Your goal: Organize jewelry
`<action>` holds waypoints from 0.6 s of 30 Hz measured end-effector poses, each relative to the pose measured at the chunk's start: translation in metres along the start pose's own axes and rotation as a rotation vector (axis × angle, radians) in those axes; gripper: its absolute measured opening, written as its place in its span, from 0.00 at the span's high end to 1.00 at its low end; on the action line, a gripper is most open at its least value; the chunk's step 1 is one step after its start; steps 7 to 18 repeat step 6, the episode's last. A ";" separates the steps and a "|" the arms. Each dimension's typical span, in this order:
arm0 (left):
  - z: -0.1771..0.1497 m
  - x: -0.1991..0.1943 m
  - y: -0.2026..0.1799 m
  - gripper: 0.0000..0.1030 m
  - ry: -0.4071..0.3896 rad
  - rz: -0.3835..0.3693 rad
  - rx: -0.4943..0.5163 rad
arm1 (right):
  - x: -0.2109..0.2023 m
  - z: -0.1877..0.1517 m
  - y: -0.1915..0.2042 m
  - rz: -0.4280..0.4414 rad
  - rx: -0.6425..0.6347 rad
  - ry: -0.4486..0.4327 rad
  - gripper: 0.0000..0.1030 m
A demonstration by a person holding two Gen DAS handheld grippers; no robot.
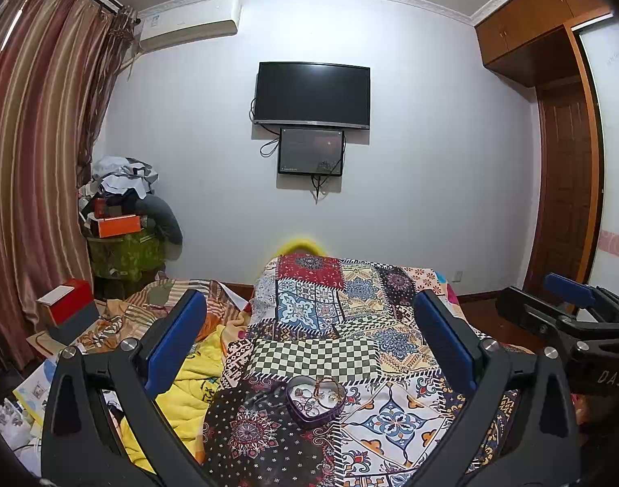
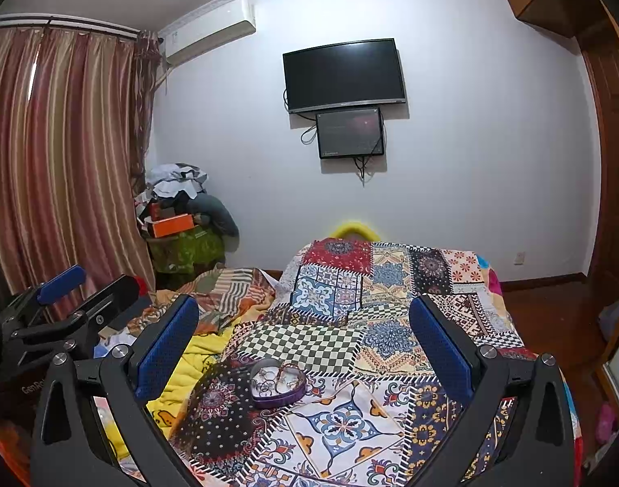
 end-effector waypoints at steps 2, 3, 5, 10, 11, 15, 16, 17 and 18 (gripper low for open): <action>0.000 0.000 0.000 0.01 0.000 -0.001 0.001 | 0.001 0.000 0.001 0.000 -0.001 0.000 0.00; 0.000 0.000 0.000 0.01 0.001 0.000 -0.001 | 0.001 0.000 0.001 -0.001 -0.001 0.000 0.00; 0.000 0.000 0.001 0.01 0.001 0.002 -0.001 | 0.001 0.000 0.001 -0.001 -0.001 0.001 0.00; 0.000 0.000 0.001 0.01 0.002 0.003 -0.002 | 0.001 0.000 0.001 -0.001 -0.001 0.001 0.00; 0.000 0.000 0.001 0.01 0.002 0.003 -0.002 | 0.001 0.000 0.001 -0.001 -0.001 0.001 0.00; 0.000 0.000 0.001 0.01 0.002 0.003 -0.002 | 0.001 0.000 0.001 -0.001 -0.001 0.001 0.00; 0.000 0.000 0.001 0.01 0.002 0.003 -0.002 | 0.001 0.000 0.001 -0.001 -0.001 0.001 0.00; 0.000 0.000 0.001 0.01 0.002 0.003 -0.002 | 0.001 0.000 0.001 -0.001 -0.001 0.001 0.00; 0.000 0.000 0.001 0.01 0.002 0.003 -0.002 | 0.001 0.000 0.001 -0.001 -0.001 0.001 0.00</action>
Point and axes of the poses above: each gripper's, at about its wrist camera, not at the fingertips, and x roughly the way its jaws point, y to its left, z to its top, the point moved 1 cm from there along x, roughly the way its jaws point, and after that the axes turned 7 degrees about z, right-handed, at the moved point
